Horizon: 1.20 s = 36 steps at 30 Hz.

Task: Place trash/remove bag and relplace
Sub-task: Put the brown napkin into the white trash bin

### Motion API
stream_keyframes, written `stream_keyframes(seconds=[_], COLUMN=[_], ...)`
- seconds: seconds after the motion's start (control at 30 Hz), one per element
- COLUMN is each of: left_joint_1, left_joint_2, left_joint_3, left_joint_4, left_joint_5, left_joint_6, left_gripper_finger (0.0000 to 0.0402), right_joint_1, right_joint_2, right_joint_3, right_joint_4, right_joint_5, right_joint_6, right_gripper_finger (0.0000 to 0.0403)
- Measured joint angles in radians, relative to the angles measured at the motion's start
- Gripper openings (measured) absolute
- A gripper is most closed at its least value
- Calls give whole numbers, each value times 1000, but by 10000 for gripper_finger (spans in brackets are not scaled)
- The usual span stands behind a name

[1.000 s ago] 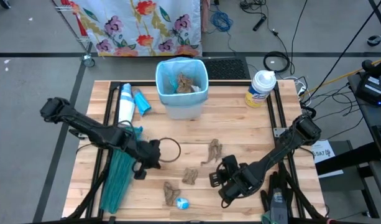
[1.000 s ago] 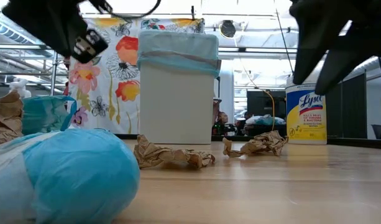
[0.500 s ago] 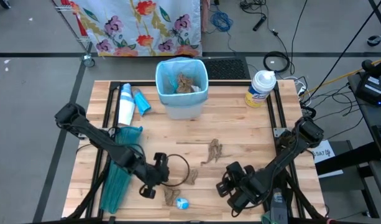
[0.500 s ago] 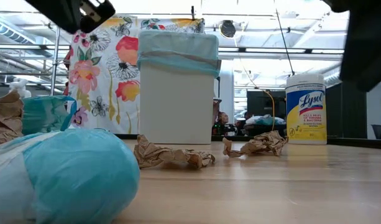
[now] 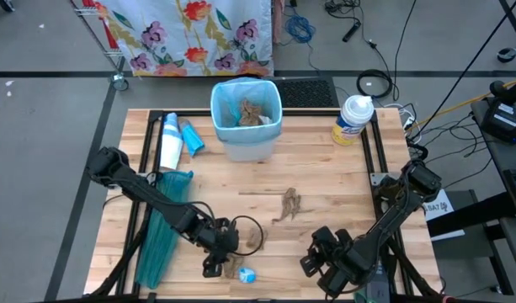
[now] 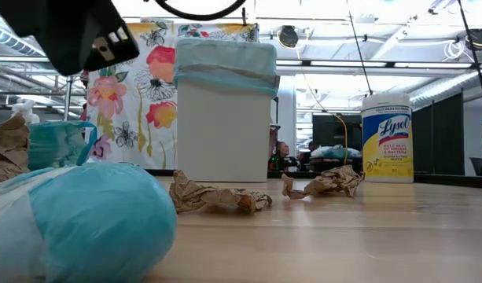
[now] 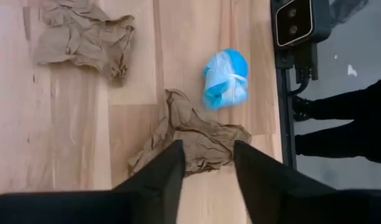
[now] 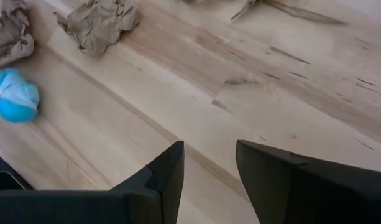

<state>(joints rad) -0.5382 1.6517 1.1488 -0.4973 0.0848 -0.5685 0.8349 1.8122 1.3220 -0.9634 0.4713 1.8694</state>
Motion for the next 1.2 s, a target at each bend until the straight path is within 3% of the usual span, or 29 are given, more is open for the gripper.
stream_keyframes(seconds=[0.1,0.27,0.57,0.73,1.07,1.2], left_joint_1=[1,1,1,8,-6,-8], left_joint_2=[10,31,44,71,190,214], left_joint_3=[0,0,0,0,0,0], left_joint_4=[11,0,-67,-37,28,39], left_joint_5=[1,-7,-35,-25,41,42], left_joint_6=[-3,-137,-653,-853,-920,-920], left_gripper_finger=[175,184,184,184,183,159], right_joint_1=[10,12,12,12,25,35], right_joint_2=[0,0,0,0,0,0], right_joint_3=[0,0,0,0,0,0], right_joint_4=[0,-7,-18,-18,-16,-17], right_joint_5=[0,0,0,1,0,0], right_joint_6=[0,-10,-29,-51,-61,-61], right_gripper_finger=[138,138,138,138,138,138])
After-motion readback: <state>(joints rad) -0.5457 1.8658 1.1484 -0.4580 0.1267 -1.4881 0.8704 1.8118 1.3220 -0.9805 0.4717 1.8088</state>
